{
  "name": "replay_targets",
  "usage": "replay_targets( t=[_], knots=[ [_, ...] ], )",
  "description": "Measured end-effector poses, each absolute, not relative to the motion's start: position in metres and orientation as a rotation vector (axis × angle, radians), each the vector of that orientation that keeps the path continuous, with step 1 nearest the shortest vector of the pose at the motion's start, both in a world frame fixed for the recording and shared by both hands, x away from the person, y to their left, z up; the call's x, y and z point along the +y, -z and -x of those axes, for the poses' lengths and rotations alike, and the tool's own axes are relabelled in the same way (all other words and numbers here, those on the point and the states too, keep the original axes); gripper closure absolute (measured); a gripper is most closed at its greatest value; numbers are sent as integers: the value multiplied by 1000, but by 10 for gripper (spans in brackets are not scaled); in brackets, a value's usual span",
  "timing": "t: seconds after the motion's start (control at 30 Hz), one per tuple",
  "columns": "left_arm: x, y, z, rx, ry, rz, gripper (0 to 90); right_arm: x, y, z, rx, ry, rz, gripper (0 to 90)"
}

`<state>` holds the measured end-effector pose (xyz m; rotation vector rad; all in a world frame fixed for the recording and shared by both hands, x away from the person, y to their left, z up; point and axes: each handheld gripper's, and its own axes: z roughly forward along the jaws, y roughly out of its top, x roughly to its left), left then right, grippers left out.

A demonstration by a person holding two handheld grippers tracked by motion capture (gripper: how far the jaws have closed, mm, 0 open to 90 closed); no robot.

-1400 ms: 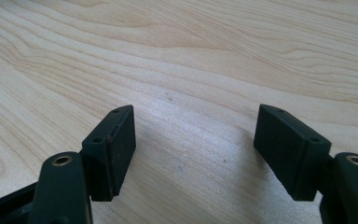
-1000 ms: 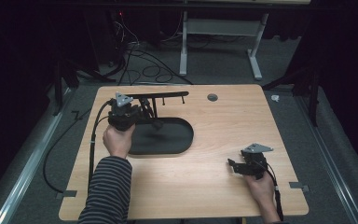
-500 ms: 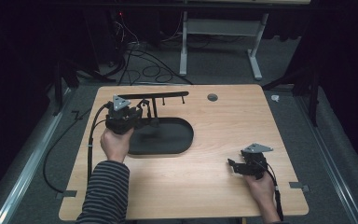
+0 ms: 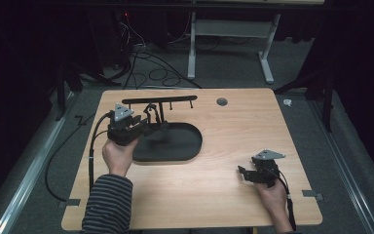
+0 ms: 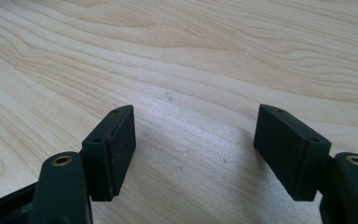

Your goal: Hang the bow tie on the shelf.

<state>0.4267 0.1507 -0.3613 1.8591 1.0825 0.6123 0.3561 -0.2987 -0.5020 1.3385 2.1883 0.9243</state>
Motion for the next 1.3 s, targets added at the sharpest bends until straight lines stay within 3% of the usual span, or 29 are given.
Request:
replay_targets(
  t=[1.3],
  knots=[
    [175,369,-392,1101,-597,-1817,661,-298,502,-356,2187,-922,-1337,310]
  ],
)
